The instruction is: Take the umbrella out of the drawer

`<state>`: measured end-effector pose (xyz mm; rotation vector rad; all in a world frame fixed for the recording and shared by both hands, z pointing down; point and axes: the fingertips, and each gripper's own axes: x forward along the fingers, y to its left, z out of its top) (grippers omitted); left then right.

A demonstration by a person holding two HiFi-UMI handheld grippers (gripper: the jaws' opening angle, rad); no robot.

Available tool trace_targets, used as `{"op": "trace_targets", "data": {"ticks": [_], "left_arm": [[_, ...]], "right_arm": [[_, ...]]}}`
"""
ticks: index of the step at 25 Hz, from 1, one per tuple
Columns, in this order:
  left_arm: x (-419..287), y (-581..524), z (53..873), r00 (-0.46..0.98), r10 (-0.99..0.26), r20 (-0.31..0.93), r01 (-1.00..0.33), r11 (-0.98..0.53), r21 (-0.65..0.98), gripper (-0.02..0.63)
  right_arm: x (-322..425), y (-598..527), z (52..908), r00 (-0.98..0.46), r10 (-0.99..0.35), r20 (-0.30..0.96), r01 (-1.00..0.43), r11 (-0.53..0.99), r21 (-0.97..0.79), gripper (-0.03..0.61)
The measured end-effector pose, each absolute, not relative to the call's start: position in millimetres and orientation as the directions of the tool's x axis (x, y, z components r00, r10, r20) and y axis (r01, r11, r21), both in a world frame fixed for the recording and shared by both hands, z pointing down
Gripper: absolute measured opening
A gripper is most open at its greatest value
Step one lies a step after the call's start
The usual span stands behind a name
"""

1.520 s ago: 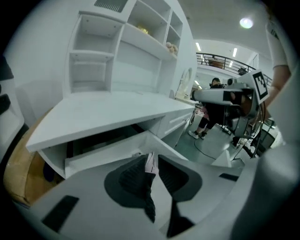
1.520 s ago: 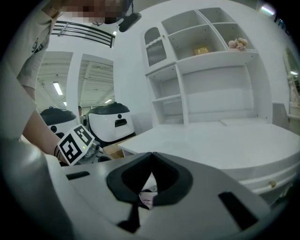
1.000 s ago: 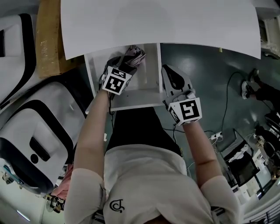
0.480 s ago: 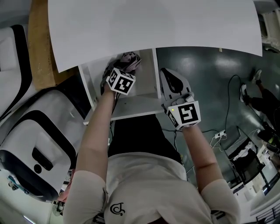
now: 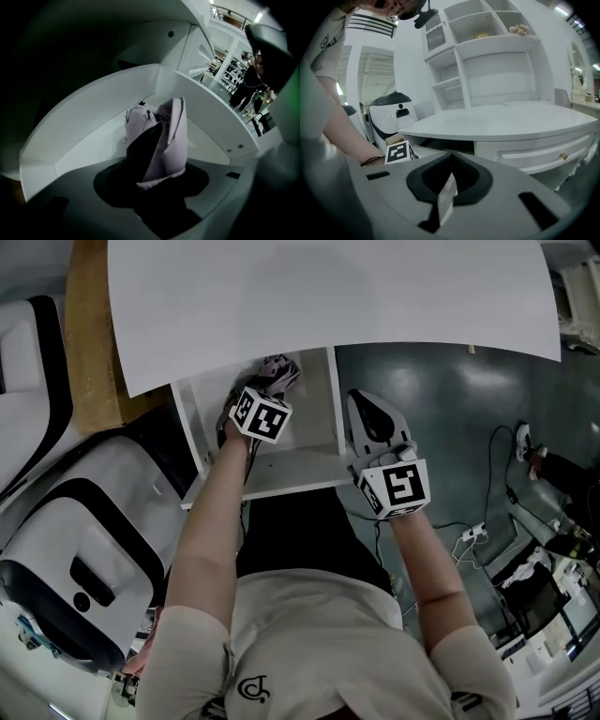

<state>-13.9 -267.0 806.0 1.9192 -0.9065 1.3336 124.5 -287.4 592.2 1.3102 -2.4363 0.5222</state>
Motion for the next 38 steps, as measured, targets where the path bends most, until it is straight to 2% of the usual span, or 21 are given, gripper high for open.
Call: {"op": "trace_targets", "data": {"ticks": [5,16,22,31,38], "left_arm": [[-13.2,-253.1,796.0,0.282,-0.131,0.950,-0.816,-0.553,0.166,0.221],[-3.3,-250.0,723.5,0.319,-0.255,0.913,-0.791,-0.603,0.108,0.219],[2.8,-252.2,661.6,0.364,-0.371,0.854,-0.785,-0.616,0.067,0.219],[15.9,-244.3,534.8,0.427,-0.573,0.699,-0.789,-0.614,-0.021,0.221],[13.2,-230.7,435.2,0.419,-0.755,0.504,-0.828,-0.546,-0.129,0.221]], "right_arm": [[125.1,-283.6,574.6,-0.536,-0.731,0.422,-0.837,0.526,-0.152,0.008],[132.0,-264.3,523.4,-0.539,-0.762,0.360,-0.836,0.537,-0.116,0.006],[132.8,-257.4,492.0,-0.534,-0.785,0.315,-0.840,0.536,-0.085,0.007],[131.6,-240.9,429.5,-0.534,-0.816,0.220,-0.844,0.530,-0.082,0.008],[132.1,-228.6,375.5,-0.561,-0.813,0.155,-0.827,0.558,-0.070,0.008]]}}
